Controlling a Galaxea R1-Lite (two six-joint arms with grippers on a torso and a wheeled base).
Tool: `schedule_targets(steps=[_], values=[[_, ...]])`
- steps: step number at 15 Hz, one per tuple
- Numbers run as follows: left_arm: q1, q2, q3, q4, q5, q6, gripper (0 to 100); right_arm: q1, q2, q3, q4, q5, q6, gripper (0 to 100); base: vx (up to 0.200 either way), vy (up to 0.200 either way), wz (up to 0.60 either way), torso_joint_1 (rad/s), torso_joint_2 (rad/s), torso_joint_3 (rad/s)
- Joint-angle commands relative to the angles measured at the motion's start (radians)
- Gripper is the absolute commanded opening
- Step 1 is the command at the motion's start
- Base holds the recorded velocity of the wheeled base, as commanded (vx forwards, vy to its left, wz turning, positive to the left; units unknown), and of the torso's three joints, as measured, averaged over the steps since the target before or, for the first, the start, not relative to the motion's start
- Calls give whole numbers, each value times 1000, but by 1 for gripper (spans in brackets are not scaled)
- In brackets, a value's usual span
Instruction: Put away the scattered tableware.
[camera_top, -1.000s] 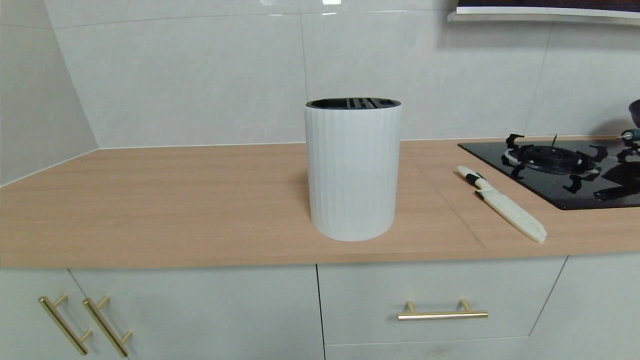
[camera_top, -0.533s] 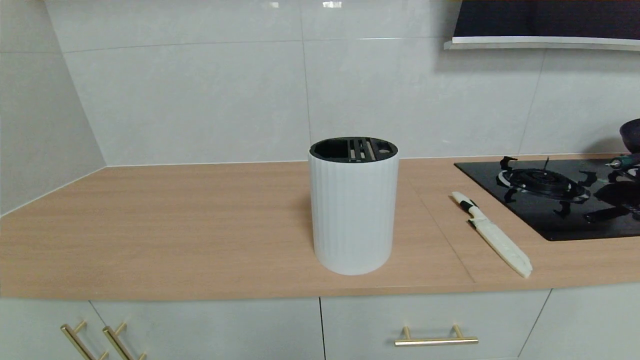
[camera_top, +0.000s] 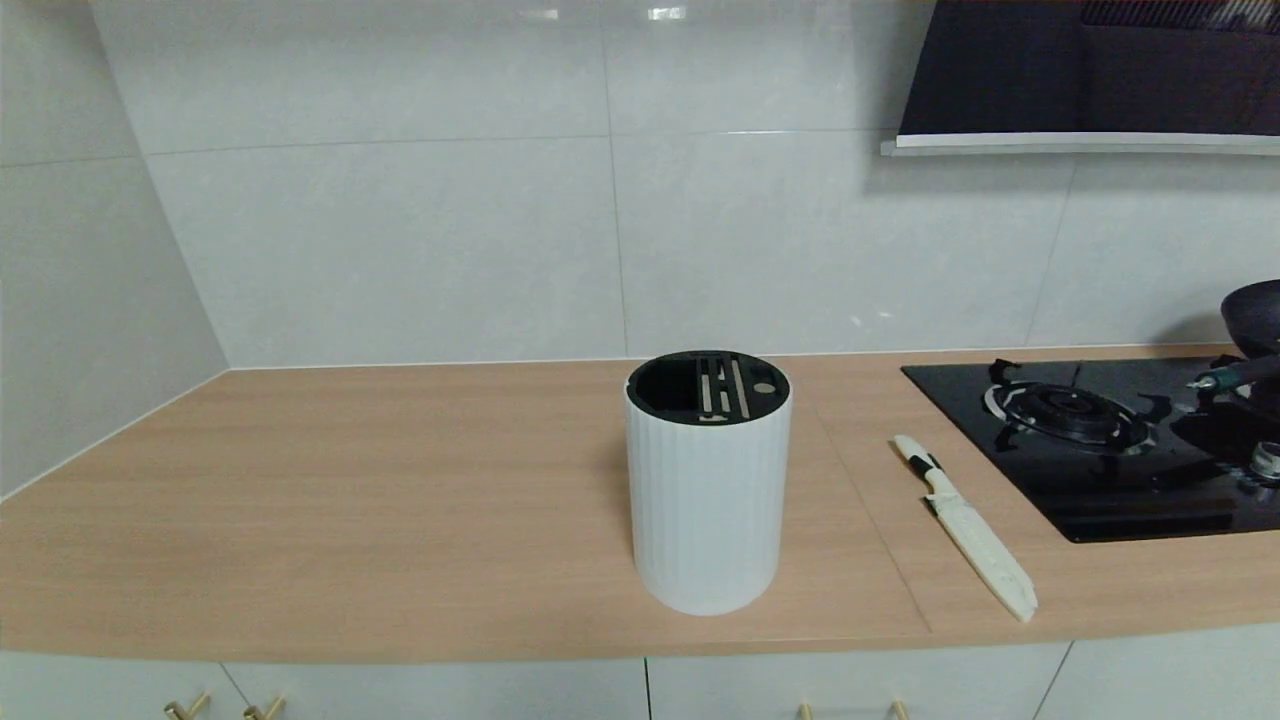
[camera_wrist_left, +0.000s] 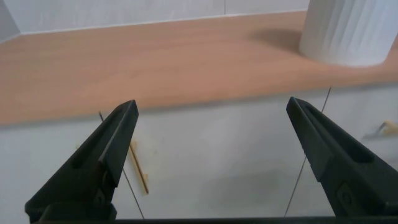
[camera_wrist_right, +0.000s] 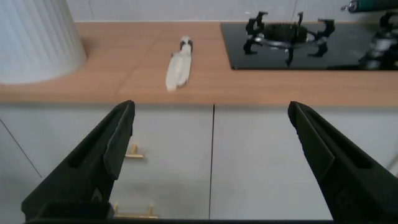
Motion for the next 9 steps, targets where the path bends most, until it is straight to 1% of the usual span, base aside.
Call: schedule_targets(steps=[1, 9], values=[[0, 0, 0, 0, 0, 0, 100, 1, 1, 0, 0, 1, 0, 100, 0, 0, 0, 246, -530, -290], [0, 0, 0, 0, 0, 0, 100, 1, 1, 0, 0, 1, 0, 100, 0, 0, 0, 262, -561, -303]])
